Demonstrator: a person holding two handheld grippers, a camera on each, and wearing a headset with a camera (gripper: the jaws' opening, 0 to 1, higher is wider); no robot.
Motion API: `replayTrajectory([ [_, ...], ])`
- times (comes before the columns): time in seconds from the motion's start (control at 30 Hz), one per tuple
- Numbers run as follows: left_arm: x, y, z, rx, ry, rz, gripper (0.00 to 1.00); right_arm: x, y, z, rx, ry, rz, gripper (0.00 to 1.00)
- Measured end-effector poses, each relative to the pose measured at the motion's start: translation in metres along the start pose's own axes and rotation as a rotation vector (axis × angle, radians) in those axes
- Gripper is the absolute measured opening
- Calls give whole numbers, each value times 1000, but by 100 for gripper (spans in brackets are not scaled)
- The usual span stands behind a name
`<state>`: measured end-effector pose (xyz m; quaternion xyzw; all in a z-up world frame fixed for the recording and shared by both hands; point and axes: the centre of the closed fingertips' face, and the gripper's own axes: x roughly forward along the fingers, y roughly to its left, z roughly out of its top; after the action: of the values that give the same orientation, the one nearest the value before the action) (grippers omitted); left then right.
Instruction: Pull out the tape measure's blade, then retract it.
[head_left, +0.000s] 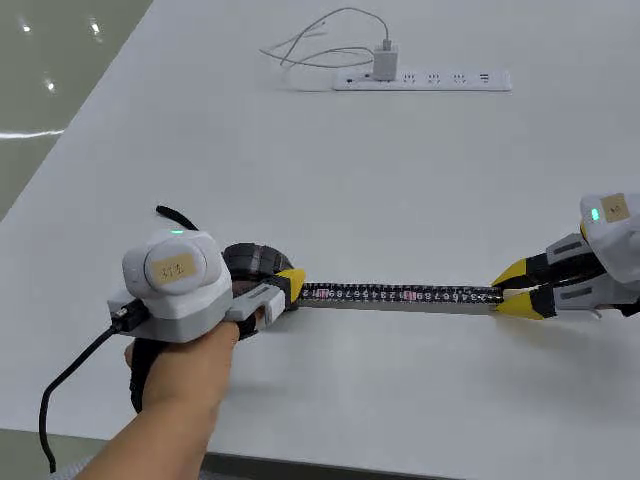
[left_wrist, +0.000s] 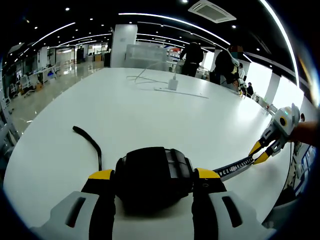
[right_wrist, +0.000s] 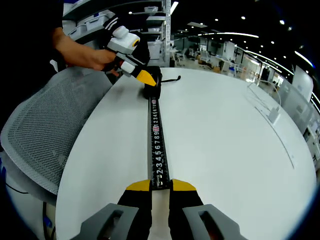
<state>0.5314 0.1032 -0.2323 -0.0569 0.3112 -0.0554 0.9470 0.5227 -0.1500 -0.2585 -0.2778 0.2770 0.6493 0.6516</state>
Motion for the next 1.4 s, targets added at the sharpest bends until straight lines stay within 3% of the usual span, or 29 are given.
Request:
replayTrajectory([
  [0.4,0,1,0,8,-2,0,56,20,2,23,-10,-25,18,7],
  [1.4,1,2,0,1,-10,-4,56,40,7,52,-27,-54,30,7],
])
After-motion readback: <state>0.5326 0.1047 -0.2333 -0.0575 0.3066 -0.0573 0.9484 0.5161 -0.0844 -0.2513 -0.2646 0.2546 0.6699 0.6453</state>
